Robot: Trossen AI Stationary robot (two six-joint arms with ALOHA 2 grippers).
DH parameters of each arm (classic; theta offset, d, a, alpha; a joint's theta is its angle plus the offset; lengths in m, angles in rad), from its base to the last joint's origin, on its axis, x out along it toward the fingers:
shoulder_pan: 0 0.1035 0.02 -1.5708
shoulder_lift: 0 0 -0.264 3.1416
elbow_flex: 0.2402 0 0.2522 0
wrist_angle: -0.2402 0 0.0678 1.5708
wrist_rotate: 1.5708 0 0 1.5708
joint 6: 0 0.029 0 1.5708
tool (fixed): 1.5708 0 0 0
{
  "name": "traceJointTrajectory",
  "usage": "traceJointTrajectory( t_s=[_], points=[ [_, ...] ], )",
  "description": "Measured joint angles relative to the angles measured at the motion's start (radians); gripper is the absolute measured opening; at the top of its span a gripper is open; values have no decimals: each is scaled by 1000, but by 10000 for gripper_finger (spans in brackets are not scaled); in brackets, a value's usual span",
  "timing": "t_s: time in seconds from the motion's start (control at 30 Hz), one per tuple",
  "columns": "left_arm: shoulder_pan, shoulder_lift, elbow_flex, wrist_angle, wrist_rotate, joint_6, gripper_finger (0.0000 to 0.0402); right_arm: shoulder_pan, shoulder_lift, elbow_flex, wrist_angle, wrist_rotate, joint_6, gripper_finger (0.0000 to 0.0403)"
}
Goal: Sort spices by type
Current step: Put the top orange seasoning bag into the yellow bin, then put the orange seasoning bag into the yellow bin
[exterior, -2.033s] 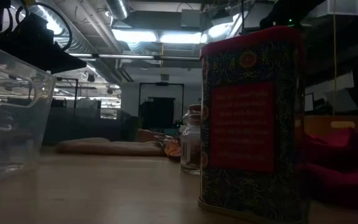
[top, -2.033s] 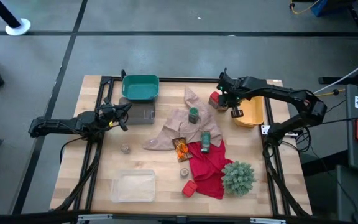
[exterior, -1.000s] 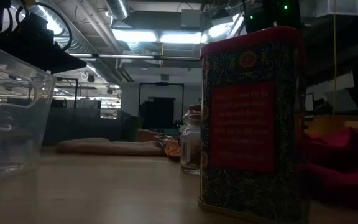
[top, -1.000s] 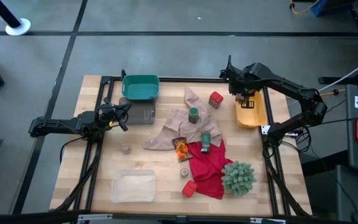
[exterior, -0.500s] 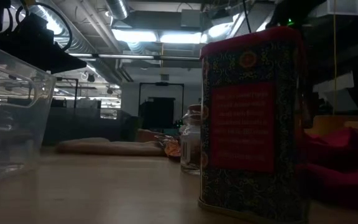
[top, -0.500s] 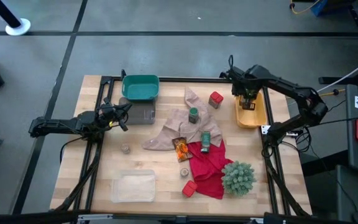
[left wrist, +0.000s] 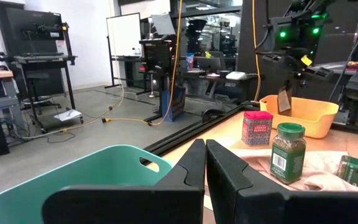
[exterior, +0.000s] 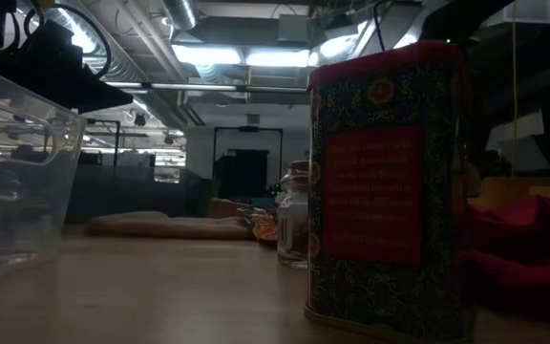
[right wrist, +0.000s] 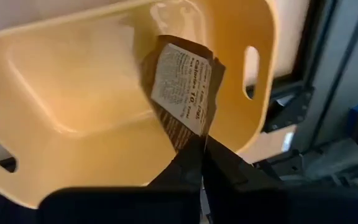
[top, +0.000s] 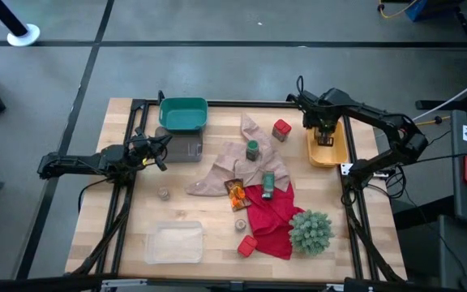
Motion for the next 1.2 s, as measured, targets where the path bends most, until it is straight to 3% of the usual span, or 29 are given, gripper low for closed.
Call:
traceJointTrajectory(
  t_s=[0.5,0.93,1.2],
  points=[
    [0,0,0,1,23,39,0,2,0,0,-3,69,51,137],
    [0,0,0,178,69,111,0,2,1,36,-61,71,52,143],
    [0,0,0,188,224,79,2,2,1,149,-126,65,107,143]
  ],
)
